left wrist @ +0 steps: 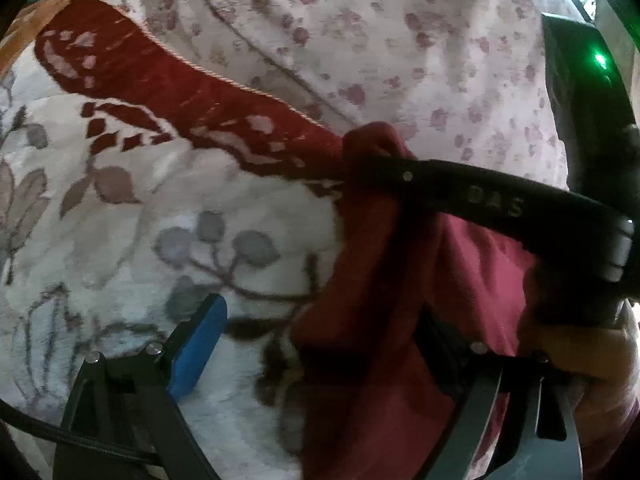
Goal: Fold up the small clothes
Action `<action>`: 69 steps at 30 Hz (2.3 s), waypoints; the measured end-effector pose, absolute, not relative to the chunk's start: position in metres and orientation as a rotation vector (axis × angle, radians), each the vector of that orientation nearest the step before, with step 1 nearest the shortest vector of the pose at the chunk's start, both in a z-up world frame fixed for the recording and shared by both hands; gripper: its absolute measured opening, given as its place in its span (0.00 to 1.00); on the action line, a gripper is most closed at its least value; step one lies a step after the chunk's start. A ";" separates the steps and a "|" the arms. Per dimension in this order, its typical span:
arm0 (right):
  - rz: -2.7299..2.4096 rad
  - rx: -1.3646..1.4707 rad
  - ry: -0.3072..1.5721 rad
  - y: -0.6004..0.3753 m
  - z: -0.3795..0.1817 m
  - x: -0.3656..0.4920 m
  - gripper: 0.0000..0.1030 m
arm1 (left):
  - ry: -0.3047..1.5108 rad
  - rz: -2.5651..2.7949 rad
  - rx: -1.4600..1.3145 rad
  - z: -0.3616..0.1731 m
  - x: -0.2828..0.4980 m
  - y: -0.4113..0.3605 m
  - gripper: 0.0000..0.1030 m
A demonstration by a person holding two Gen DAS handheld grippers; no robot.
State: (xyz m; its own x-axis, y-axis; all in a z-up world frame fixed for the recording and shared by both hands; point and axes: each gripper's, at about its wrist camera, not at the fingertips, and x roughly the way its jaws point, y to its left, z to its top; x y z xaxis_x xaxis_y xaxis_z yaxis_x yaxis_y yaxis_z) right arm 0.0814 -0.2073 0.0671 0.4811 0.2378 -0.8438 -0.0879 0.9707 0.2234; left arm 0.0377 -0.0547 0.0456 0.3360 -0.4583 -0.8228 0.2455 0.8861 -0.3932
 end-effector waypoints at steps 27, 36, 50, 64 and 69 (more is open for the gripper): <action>0.178 0.116 1.174 -0.191 0.058 0.087 0.40 | 1.047 -0.645 -0.164 0.072 0.013 -0.076 0.30; 0.190 0.184 1.097 -0.217 0.067 0.073 0.33 | 1.077 -0.517 -0.058 0.067 0.004 -0.077 0.71; 0.201 0.210 1.089 -0.222 0.067 0.066 0.33 | 1.123 -0.525 -0.057 0.063 0.003 -0.083 0.37; 0.224 0.238 0.990 -0.260 0.127 0.027 0.27 | 1.015 -0.592 0.007 0.118 -0.039 -0.124 0.16; 0.190 0.233 0.953 -0.288 0.150 0.006 0.27 | 0.979 -0.629 0.067 0.137 -0.058 -0.159 0.16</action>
